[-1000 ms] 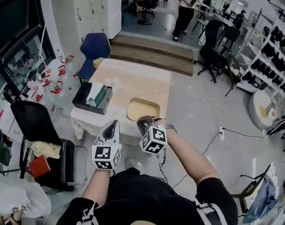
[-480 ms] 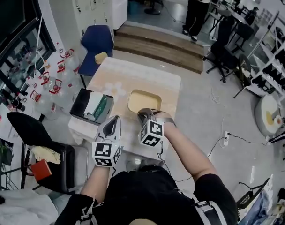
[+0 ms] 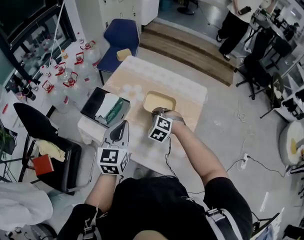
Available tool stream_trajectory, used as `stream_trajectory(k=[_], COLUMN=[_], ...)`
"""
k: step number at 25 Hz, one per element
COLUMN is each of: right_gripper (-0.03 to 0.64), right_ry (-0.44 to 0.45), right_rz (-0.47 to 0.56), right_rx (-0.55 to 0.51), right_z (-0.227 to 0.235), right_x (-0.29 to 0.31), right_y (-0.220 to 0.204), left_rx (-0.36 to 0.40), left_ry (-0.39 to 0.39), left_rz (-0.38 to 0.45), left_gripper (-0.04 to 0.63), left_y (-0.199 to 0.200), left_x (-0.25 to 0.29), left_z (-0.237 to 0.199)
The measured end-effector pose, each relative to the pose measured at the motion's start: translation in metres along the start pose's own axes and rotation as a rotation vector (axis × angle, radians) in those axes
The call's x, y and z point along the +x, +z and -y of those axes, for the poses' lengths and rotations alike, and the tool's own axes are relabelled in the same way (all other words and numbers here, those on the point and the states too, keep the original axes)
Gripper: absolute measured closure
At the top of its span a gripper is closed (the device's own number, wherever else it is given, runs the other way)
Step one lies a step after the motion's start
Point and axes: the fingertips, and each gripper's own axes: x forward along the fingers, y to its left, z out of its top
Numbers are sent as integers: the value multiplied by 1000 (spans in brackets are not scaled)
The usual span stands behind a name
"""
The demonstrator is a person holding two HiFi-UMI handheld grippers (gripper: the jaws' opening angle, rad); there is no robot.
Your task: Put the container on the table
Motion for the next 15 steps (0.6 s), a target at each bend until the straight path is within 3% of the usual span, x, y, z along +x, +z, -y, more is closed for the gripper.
stream_trajectory(k=[15], right_gripper=[584], right_ry=[15], right_rz=[-178], right_rx=[10], right_z=[-4], right_x=[125], right_y=[-61], left_rx=[-47], left_ry=[132], left_rz=[-77], left_gripper=[583], left_y=[-31], left_x=[-11], left_z=[-35])
